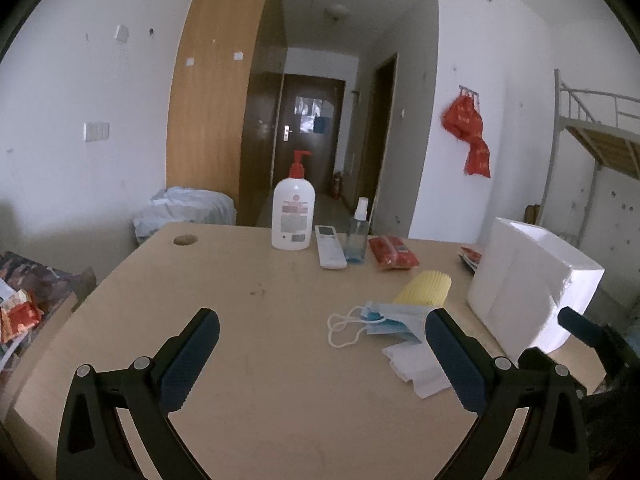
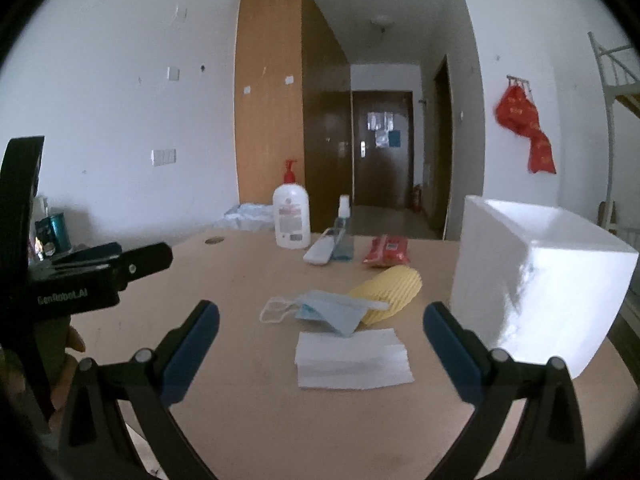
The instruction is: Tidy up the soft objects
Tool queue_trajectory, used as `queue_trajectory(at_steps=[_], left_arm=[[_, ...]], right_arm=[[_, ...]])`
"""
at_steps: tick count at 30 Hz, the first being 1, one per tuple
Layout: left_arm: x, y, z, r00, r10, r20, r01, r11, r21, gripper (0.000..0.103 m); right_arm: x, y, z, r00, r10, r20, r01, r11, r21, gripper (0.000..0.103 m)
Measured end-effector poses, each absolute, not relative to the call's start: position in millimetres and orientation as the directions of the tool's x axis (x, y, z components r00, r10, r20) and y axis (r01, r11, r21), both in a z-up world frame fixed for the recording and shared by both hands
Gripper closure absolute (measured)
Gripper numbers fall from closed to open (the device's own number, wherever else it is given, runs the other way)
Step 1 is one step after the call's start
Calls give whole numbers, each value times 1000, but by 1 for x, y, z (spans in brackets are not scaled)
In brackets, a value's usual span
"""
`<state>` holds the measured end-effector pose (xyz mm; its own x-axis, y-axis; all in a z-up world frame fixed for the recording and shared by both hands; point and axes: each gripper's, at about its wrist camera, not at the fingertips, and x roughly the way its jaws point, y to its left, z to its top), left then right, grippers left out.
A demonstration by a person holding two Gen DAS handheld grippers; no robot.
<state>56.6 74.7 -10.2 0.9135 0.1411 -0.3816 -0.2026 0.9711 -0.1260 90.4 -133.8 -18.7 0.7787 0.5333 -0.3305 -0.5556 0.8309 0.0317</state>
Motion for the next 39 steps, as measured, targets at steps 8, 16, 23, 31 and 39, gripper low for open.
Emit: queue_trajectory(at_steps=[8, 16, 23, 31, 39], left_arm=[[67, 72, -13, 910, 128, -395, -188, 975, -117, 0], [91, 70, -24, 887, 102, -450, -167, 980, -107, 0], [119, 67, -29, 865, 39, -501, -118, 985, -127, 0], [151, 55, -32, 837, -6, -548, -69, 991, -117, 0], [188, 47, -43, 774, -60, -631, -40, 989, -143, 0]], right_arm=[[102, -131, -29, 767, 498, -405, -533, 845, 31, 0], [111, -131, -40, 737, 508, -446, -546, 836, 50, 0], [127, -129, -50, 713, 488, -504, -535, 843, 60, 0], [146, -128, -56, 671, 484, -562, -545, 835, 69, 0], [167, -128, -61, 623, 492, -608, -560, 823, 92, 0]])
